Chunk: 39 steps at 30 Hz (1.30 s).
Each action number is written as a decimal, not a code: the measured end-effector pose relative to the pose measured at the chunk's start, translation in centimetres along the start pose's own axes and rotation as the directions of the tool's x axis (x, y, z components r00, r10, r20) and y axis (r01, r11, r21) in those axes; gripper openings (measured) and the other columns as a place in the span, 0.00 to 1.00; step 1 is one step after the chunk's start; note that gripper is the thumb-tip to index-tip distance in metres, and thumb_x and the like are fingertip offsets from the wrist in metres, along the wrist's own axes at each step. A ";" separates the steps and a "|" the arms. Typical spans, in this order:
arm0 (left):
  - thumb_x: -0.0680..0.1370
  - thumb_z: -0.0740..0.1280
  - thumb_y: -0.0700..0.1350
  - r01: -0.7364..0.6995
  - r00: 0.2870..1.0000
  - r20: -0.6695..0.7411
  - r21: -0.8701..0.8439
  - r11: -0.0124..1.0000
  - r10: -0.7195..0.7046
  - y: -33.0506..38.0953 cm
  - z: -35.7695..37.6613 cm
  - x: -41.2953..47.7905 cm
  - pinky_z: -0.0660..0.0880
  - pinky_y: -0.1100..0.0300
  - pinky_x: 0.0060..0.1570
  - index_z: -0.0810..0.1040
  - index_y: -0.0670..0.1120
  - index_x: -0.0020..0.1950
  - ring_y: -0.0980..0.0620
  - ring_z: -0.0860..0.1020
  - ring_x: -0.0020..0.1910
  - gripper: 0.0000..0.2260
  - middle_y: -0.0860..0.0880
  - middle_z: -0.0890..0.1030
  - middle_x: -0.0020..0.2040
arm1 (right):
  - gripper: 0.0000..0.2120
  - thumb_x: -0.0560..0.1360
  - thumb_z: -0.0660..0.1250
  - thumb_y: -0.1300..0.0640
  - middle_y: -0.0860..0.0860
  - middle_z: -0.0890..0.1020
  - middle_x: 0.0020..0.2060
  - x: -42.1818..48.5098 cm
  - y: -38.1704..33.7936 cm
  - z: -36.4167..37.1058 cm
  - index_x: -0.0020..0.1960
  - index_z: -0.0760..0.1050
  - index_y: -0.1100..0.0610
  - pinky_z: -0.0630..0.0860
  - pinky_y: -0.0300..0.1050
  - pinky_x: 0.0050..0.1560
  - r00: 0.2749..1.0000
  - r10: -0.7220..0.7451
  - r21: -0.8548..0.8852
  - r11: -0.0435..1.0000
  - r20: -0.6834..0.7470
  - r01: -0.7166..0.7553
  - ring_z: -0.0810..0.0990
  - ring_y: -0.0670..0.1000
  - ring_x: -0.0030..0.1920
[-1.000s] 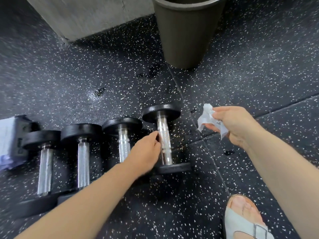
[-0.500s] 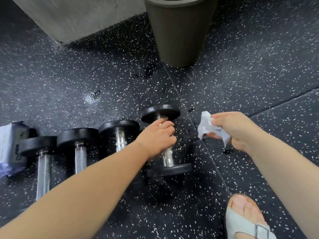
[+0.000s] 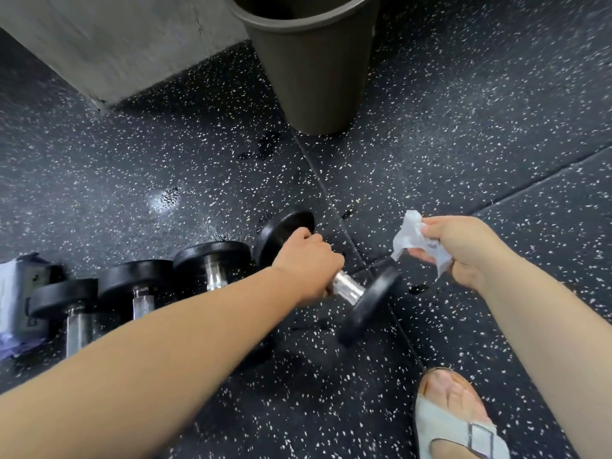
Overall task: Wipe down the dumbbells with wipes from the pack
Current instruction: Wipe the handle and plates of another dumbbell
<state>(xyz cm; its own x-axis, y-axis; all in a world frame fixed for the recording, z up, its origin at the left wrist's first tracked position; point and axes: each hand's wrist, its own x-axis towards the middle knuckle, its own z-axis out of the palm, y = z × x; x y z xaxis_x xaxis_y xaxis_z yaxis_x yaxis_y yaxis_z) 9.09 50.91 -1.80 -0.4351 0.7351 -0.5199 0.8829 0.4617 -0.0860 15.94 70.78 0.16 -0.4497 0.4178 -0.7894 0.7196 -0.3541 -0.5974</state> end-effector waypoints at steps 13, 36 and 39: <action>0.75 0.70 0.47 0.437 0.707 0.504 -0.863 -0.255 -0.495 4.2 1.4 -1.3 0.71 0.59 0.37 0.74 0.40 0.51 0.49 0.71 0.35 0.12 0.46 0.74 0.38 | 0.15 0.74 0.64 0.67 0.60 0.83 0.43 -1.5 0.0 0.7 0.33 0.79 0.53 0.76 0.60 0.60 0.995 -0.051 0.002 0.999 -0.083 0.051 0.83 0.62 0.49; 0.72 0.69 0.37 0.272 0.731 0.587 -0.718 -0.640 -0.348 0.6 5.7 -2.3 0.75 0.46 0.55 0.70 0.37 0.64 0.41 0.77 0.55 0.22 0.41 0.78 0.52 | 0.03 0.76 0.62 0.68 0.61 0.79 0.46 -4.3 1.1 12.2 0.46 0.74 0.66 0.79 0.49 0.49 0.971 0.106 0.138 0.981 0.213 -0.137 0.80 0.56 0.43; 0.77 0.63 0.34 0.199 0.793 0.493 -0.765 -0.612 -0.358 1.4 5.5 -3.4 0.72 0.57 0.40 0.76 0.41 0.55 0.52 0.75 0.41 0.09 0.49 0.77 0.41 | 0.02 0.75 0.57 0.67 0.61 0.76 0.39 -5.8 0.5 12.3 0.48 0.67 0.64 0.76 0.56 0.59 0.914 0.106 0.484 0.821 0.391 -0.302 0.77 0.59 0.46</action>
<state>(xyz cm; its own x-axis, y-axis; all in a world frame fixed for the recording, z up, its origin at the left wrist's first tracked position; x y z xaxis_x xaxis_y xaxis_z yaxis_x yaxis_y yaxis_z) 12.75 46.31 -4.77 -0.5737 0.1734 -0.8005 -0.7625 0.2436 0.5993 12.38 57.87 2.70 -0.5415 0.0176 -0.8405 0.4705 -0.8222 -0.3203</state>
